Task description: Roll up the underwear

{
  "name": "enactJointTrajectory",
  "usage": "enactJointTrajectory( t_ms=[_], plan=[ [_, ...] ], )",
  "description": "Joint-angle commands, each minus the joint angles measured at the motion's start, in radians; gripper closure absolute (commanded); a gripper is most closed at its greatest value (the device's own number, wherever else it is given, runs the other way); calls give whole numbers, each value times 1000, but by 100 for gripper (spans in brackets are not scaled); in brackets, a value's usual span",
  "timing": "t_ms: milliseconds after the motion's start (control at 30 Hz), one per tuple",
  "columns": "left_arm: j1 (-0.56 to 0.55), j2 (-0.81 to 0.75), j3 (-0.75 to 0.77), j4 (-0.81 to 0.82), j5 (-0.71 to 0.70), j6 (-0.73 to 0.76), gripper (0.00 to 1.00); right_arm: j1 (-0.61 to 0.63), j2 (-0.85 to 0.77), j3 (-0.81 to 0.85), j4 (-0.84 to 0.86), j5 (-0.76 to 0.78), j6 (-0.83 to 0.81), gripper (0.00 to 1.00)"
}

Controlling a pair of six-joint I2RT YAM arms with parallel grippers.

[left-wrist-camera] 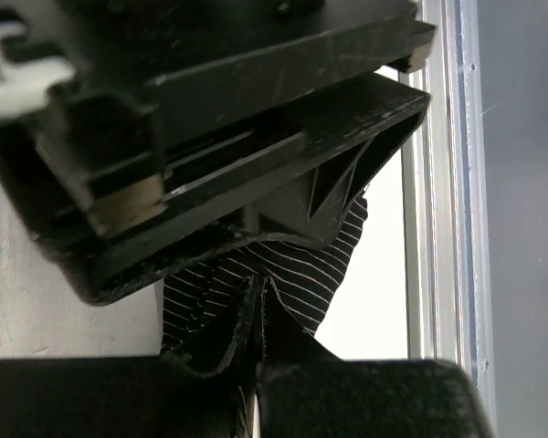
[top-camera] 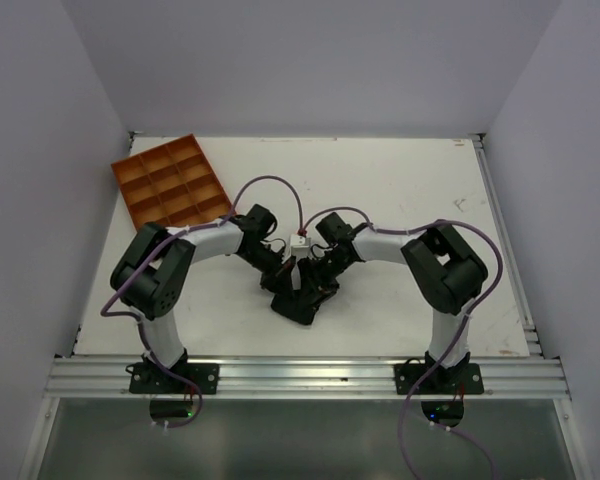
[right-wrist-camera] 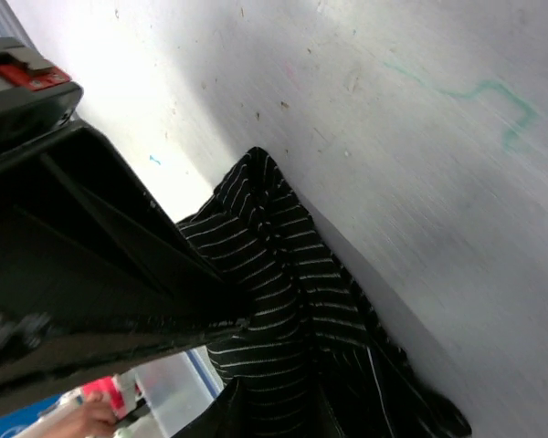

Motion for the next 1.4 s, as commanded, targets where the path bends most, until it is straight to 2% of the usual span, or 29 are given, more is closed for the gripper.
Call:
enactJointTrajectory(
  t_ms=[0,400,933,1200,1367],
  plan=[
    [-13,44,-6,-5,-121,-17,100,-10,-53,-56,53,203,13,65],
    [-20,73,11,-16,-147,-49,100,8,-172,-153,111,229,7,57],
    [-33,82,-2,0,-173,-78,100,39,-395,-189,84,436,0,49],
    [-45,85,-6,14,-178,-93,100,39,-516,-283,130,449,30,45],
    [-48,90,7,11,-176,-97,100,39,-640,-334,113,564,53,42]
  ],
)
